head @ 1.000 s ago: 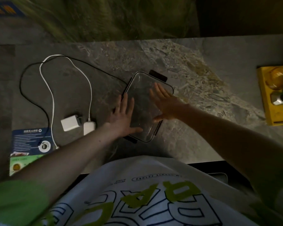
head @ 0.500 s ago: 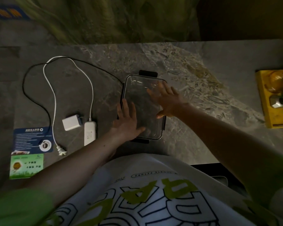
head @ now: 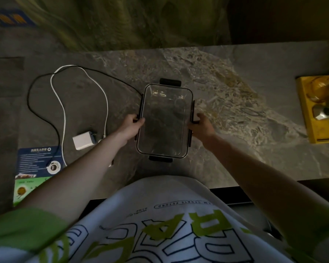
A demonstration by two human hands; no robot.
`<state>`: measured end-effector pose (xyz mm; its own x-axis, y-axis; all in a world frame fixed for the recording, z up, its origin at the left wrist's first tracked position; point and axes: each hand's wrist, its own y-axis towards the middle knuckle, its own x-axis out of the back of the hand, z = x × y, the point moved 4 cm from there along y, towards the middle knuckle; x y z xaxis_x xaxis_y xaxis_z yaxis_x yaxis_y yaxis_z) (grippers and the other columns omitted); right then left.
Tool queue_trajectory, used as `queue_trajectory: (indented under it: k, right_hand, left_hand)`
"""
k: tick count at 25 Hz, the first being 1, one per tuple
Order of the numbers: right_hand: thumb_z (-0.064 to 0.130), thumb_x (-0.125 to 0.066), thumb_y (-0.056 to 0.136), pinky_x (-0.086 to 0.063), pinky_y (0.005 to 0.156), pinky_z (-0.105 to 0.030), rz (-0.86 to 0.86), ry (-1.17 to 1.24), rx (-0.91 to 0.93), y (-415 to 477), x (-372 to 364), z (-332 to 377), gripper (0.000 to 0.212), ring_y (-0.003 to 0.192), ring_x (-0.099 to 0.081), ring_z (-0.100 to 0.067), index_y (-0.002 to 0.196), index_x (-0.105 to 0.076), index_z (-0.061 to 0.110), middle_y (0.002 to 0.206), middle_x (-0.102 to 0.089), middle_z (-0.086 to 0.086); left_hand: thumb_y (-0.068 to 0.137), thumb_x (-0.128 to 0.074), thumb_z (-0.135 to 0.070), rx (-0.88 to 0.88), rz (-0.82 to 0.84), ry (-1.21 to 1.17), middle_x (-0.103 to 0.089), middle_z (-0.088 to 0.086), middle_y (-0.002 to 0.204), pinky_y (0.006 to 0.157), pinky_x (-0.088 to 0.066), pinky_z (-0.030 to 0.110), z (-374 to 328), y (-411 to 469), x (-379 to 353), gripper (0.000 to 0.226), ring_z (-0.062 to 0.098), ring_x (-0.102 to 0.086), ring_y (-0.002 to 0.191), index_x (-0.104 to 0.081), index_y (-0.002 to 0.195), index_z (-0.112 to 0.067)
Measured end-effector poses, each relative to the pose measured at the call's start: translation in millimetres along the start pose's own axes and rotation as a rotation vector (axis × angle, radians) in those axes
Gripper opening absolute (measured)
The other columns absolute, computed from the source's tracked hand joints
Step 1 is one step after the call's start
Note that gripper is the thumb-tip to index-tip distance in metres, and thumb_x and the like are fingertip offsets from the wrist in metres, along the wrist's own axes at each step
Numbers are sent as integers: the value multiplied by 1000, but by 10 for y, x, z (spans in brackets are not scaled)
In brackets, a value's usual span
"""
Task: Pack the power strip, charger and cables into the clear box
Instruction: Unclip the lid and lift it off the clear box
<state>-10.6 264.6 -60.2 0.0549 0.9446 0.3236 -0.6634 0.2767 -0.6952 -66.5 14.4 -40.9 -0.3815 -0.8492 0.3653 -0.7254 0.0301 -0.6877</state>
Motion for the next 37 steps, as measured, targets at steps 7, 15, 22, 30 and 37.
queue_trajectory:
  k: [7,15,22,30,37]
  right_hand:
    - [2,-68,86,-55,90,-50,-7,115,-67,27,53,63,18,96,-67,-32,103,-65,-2,101,-67,-22]
    - [10,-73,84,-46,58,-29,-36,-70,-45,-5,154,118,24,66,-57,-18,103,-68,-3,87,-65,-14]
    - [18,-74,84,-46,72,-32,-38,-136,3,-40,167,159,28,89,-61,-22,106,-60,8,97,-63,-8]
    - [27,-69,87,-56,80,-43,-156,-379,166,-150,134,173,36,98,-65,-29,115,-55,9,107,-66,-11]
    - [32,-58,91,-45,100,-50,-184,-746,434,-295,80,271,63,126,-45,-37,141,-29,8,137,-42,-18]
  left_hand:
    - [93,-62,-22,30,0,-5,-64,13,112,86,-48,36,25,27,29,30,25,-60,99,-58,117,-5]
    - [84,-73,-26,85,-15,11,-63,13,114,89,-53,43,30,67,118,32,24,-60,101,-55,107,-11]
    - [80,-75,-34,-47,-130,185,-58,5,110,87,-45,34,29,39,157,55,21,-55,105,-54,122,-4]
    - [86,-68,-36,-202,-323,356,-61,8,97,69,-39,33,-11,-146,66,35,28,-60,93,-53,107,-11]
    - [89,-62,-36,-407,-483,556,-41,15,140,98,-38,41,-63,-474,-119,62,33,-42,125,-35,140,-13]
